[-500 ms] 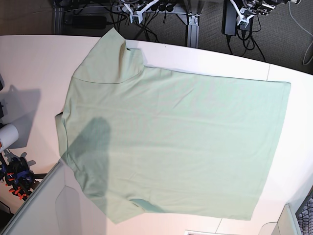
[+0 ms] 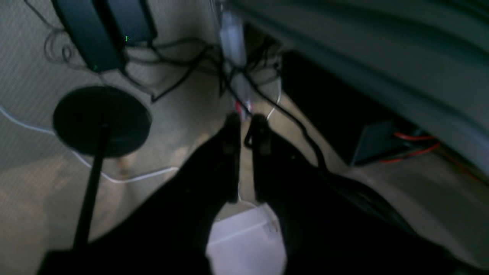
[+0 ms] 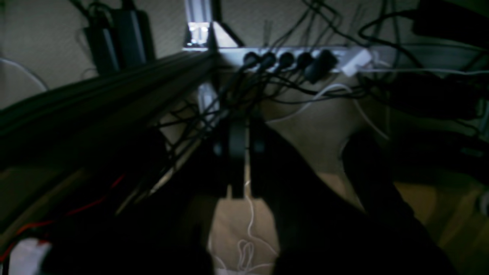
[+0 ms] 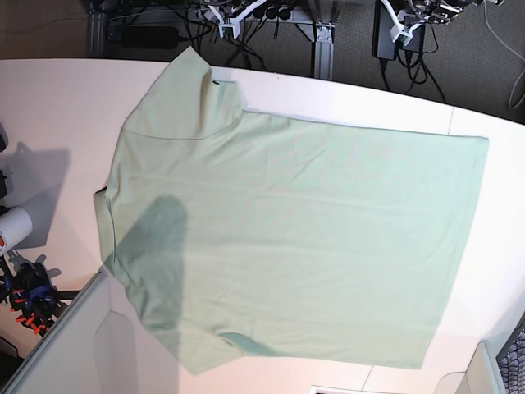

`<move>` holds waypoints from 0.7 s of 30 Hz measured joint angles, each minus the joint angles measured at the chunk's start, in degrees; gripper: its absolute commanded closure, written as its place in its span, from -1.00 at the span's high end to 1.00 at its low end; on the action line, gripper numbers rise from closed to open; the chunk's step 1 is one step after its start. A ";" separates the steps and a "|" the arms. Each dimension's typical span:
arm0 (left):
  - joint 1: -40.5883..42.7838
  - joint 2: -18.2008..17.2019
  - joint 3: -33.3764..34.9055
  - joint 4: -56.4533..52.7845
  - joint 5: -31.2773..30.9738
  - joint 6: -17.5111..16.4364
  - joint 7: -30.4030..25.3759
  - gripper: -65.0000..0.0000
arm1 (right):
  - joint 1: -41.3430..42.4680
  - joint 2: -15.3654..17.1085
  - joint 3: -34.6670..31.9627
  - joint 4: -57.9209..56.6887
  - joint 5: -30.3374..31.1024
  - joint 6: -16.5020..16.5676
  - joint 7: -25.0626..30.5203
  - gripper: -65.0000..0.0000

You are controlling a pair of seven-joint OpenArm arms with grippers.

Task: Fold the T-shirt properly
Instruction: 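Move both grippers toward the shoulder corners of the green shirt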

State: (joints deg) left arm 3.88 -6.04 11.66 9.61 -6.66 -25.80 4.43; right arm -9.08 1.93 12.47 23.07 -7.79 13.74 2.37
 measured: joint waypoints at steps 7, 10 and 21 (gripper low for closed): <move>8.83 -5.42 -1.84 12.02 -1.77 -5.77 -1.03 -0.84 | -7.89 2.78 0.00 7.21 0.92 5.14 -0.26 -0.95; 12.96 -7.30 -5.70 20.35 -4.66 -8.20 -1.49 -0.84 | -13.05 5.75 0.00 12.70 6.51 7.58 -0.48 -0.95; 29.55 -11.80 -16.96 49.20 -8.92 -13.70 -0.39 -0.83 | -35.12 13.77 0.33 43.95 23.87 8.13 -10.29 -0.95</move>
State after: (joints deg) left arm 33.43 -17.85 -5.30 58.81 -15.57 -39.51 4.03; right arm -44.21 15.70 12.80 67.02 16.08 21.87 -7.92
